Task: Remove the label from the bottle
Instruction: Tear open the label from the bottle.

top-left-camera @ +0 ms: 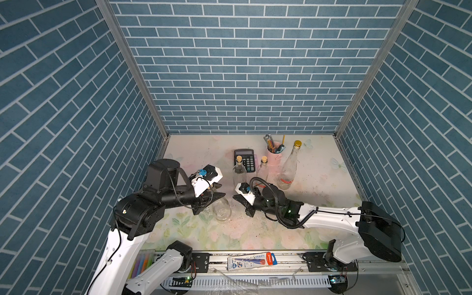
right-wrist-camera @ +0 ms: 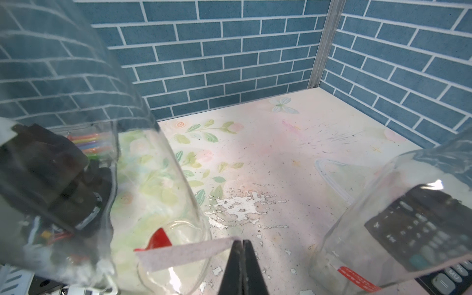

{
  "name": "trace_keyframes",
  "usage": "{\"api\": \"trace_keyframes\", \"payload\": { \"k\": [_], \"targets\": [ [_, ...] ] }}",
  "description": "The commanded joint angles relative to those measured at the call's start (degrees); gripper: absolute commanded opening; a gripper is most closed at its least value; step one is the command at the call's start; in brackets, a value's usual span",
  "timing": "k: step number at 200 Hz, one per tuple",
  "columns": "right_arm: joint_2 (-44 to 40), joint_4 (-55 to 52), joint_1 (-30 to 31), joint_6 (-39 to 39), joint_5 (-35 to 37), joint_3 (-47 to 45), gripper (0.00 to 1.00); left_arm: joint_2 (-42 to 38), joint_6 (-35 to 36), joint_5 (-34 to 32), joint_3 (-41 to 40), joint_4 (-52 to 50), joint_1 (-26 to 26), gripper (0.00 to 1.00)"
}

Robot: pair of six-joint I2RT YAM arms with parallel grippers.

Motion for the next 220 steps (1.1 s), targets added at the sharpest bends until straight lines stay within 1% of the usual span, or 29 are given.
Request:
{"api": "trace_keyframes", "payload": {
  "k": [1, 67, 135, 141, 153, 171, 182, 184, 190, 201, 220],
  "targets": [
    [-0.93, 0.01, -2.12, -1.87, 4.20, -0.66, 0.00, -0.70, -2.38, 7.63, 2.29, -4.76, -1.20, 0.00],
    [-0.58, -0.20, -2.48, -2.23, 3.95, -0.27, 0.00, -0.41, -1.90, 9.03, 2.51, -5.29, -1.74, 0.00],
    [-0.99, -0.77, -2.72, -2.53, 3.68, -0.34, 0.00, -0.87, -2.06, 5.65, 2.46, -4.01, -1.75, 0.00],
    [-1.25, -0.81, -2.72, -2.72, 3.48, -0.56, 0.00, -0.96, -2.52, 4.42, 2.22, -3.29, -1.71, 0.00],
    [-2.03, -1.24, -2.88, -3.28, 2.52, -1.04, 0.00, -1.63, -3.78, -0.81, 1.50, -0.91, -1.72, 0.00],
    [-3.67, -2.60, -3.33, -3.81, 1.84, -1.63, 0.00, -3.21, -6.56, -12.58, -0.85, 4.61, -1.70, 0.00],
    [-4.41, -4.00, -3.64, -4.02, 1.86, -1.64, 0.00, -3.92, -7.77, -17.92, -2.50, 8.34, -1.72, 0.00],
    [-4.55, -4.25, -3.70, -4.07, 0.65, -1.68, 0.00, -3.94, -7.80, -18.76, -2.75, 8.66, -1.70, 0.00],
    [-4.85, -4.73, -3.69, -4.15, 0.16, -1.72, 0.00, -3.87, -8.86, -21.55, -3.19, 10.22, -1.72, 0.00],
    [-5.31, -5.01, -3.78, -4.07, 0.09, -1.98, 0.00, -2.83, -8.84, -23.98, -3.70, 11.38, -1.70, 0.00],
    [-5.67, -5.07, -3.78, -3.62, -0.24, -2.33, 0.00, 0.00, -9.35, -30.39, -4.16, 13.54, -1.58, 0.00]
  ]
}}
